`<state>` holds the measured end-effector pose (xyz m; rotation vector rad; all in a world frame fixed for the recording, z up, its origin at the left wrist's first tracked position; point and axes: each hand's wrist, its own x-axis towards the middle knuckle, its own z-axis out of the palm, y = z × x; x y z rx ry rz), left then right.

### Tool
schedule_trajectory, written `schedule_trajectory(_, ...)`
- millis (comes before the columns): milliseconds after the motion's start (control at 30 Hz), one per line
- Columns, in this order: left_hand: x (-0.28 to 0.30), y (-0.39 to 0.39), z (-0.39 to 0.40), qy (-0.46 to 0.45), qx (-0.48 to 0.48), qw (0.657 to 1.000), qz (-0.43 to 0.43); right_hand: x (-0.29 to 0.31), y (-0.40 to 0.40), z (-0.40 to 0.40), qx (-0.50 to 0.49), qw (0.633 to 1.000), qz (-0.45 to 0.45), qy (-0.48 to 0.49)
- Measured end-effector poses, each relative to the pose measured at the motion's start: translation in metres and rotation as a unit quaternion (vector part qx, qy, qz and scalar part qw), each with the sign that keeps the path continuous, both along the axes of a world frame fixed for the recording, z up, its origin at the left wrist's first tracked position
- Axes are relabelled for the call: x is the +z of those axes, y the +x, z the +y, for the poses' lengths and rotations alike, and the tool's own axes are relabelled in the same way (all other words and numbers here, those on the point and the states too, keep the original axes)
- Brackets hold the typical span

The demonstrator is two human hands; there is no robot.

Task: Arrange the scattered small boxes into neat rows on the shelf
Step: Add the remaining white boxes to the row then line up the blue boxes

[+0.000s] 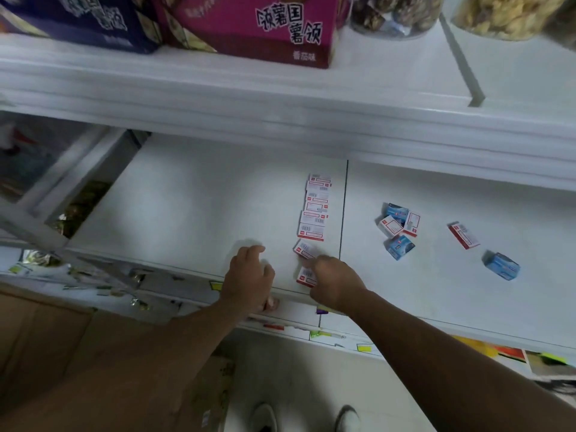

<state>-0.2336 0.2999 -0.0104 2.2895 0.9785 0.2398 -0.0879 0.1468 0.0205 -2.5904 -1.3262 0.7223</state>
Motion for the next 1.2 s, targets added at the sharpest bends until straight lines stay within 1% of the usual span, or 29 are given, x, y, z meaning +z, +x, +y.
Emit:
schedule_trajectory(100, -0.006, -0.005, 0.002, 0.016, -0.022, 1.0, -0.002, -0.009, -0.009, 0.009, 0.011, 0.999, -0.025, 0.018)
schedule_trajectory(267, -0.014, -0.006, -0.006, -0.01, -0.035, 0.999, -0.019, -0.024, -0.016, 0.006, 0.012, 0.994, -0.081, 0.067)
schedule_trajectory(333, -0.015, -0.004, -0.011, -0.017, -0.037, 0.999, -0.033, -0.028, -0.016, -0.001, 0.034, 0.988, -0.125, 0.084)
schedule_trajectory(400, -0.014, -0.001, -0.019, -0.034, -0.027, 0.998, -0.046, -0.026, -0.017, -0.011, 0.04, 0.979, -0.161, 0.121)
schedule_trajectory(433, -0.013, 0.0, -0.024, -0.052, -0.018, 0.997, -0.054, -0.023, -0.019, -0.018, 0.022, 0.976, -0.16, 0.149)
schedule_trajectory(500, -0.011, 0.001, -0.037, -0.102, 0.007, 0.992, -0.077, -0.02, -0.025, -0.031, -0.058, 0.969, -0.115, 0.212)
schedule_trajectory(567, -0.011, 0.002, -0.047, -0.163, 0.037, 0.98, -0.107, -0.023, -0.033, -0.043, -0.177, 0.95, -0.014, 0.257)
schedule_trajectory(600, -0.012, 0.003, -0.051, -0.189, 0.058, 0.973, -0.12, -0.024, -0.037, -0.046, -0.238, 0.931, 0.046, 0.273)
schedule_trajectory(667, -0.012, 0.007, -0.055, -0.246, 0.11, 0.953, -0.141, -0.029, -0.043, -0.048, -0.34, 0.875, 0.165, 0.302)
schedule_trajectory(700, -0.012, 0.01, -0.056, -0.271, 0.133, 0.941, -0.153, -0.03, -0.046, -0.047, -0.375, 0.844, 0.208, 0.321)
schedule_trajectory(800, -0.015, 0.019, -0.061, -0.32, 0.195, 0.911, -0.172, -0.03, -0.057, -0.037, -0.435, 0.763, 0.299, 0.372)
schedule_trajectory(867, -0.011, 0.027, -0.065, -0.363, 0.208, 0.89, -0.183, -0.029, -0.063, -0.026, -0.44, 0.739, 0.327, 0.391)
schedule_trajectory(933, -0.006, 0.033, -0.068, -0.414, 0.206, 0.86, -0.215, -0.03, -0.069, -0.015, -0.434, 0.732, 0.336, 0.402)
schedule_trajectory(1000, -0.007, 0.037, -0.069, -0.445, 0.194, 0.845, -0.226, -0.029, -0.073, -0.004, -0.431, 0.728, 0.337, 0.413)
schedule_trajectory(1067, -0.014, 0.04, -0.068, -0.451, 0.186, 0.841, -0.236, -0.027, -0.074, 0.004, -0.438, 0.716, 0.338, 0.426)
schedule_trajectory(1200, -0.015, 0.048, -0.065, -0.449, 0.168, 0.844, -0.242, -0.025, -0.069, 0.013, -0.474, 0.675, 0.359, 0.436)
